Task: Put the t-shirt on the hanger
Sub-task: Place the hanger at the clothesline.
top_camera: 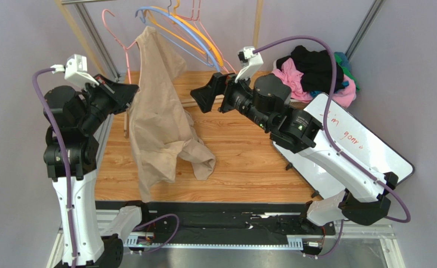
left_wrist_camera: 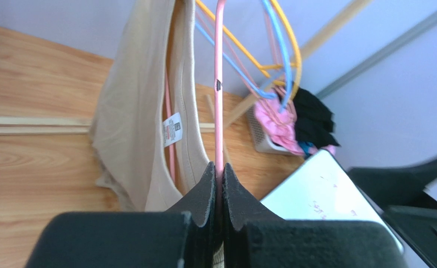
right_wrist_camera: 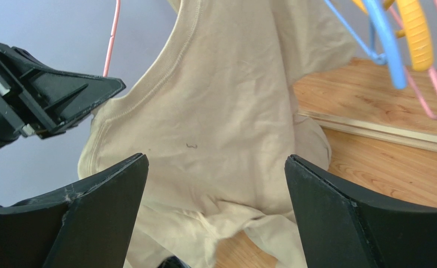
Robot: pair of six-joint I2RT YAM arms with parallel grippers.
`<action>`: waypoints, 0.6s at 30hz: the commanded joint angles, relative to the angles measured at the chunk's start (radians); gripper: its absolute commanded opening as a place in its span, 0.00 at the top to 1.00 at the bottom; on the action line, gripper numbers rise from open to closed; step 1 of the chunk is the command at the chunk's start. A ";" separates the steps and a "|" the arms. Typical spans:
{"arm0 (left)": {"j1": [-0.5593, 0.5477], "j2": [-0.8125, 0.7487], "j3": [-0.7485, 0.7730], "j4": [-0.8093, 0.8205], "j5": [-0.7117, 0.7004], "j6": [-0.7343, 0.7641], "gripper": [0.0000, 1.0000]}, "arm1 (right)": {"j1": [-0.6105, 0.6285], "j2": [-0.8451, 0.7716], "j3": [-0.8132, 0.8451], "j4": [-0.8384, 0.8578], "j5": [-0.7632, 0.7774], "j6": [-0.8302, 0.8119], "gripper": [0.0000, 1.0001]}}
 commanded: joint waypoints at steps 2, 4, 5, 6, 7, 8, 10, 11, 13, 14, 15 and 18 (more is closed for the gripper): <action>0.028 0.071 0.127 -0.073 -0.165 0.116 1.00 | -0.035 -0.022 -0.027 0.031 0.013 -0.032 0.00; 0.037 0.086 0.142 -0.042 -0.177 0.148 1.00 | -0.036 -0.025 -0.036 0.029 0.012 -0.035 0.00; 0.048 0.113 0.169 -0.028 -0.174 0.165 1.00 | -0.042 -0.027 -0.039 0.029 0.007 -0.034 0.00; 0.058 0.133 0.192 -0.016 -0.169 0.180 1.00 | -0.044 -0.027 -0.041 0.029 0.006 -0.034 0.00; 0.087 0.152 0.212 0.018 -0.159 0.214 1.00 | -0.045 -0.030 -0.048 0.031 0.004 -0.032 0.00; 0.107 0.188 0.241 0.045 -0.142 0.226 1.00 | -0.047 -0.033 -0.051 0.029 -0.001 -0.034 0.00; 0.167 0.228 0.277 0.094 -0.099 0.248 1.00 | -0.053 -0.039 -0.065 0.029 -0.005 -0.034 0.00; 0.184 0.267 0.309 0.102 -0.087 0.248 1.00 | -0.056 -0.047 -0.070 0.026 -0.007 -0.034 0.00; 0.225 0.281 0.308 0.156 -0.039 0.242 1.00 | -0.059 -0.056 -0.087 0.026 -0.010 -0.035 0.00; 0.230 0.279 0.277 0.173 -0.033 0.240 1.00 | -0.064 -0.064 -0.090 0.027 -0.011 -0.038 0.00; 0.239 0.276 0.257 0.190 -0.021 0.238 1.00 | -0.067 -0.067 -0.096 0.026 -0.013 -0.037 0.00; 0.259 0.246 0.156 0.297 0.018 0.251 1.00 | -0.073 -0.076 -0.113 0.026 -0.016 -0.037 0.00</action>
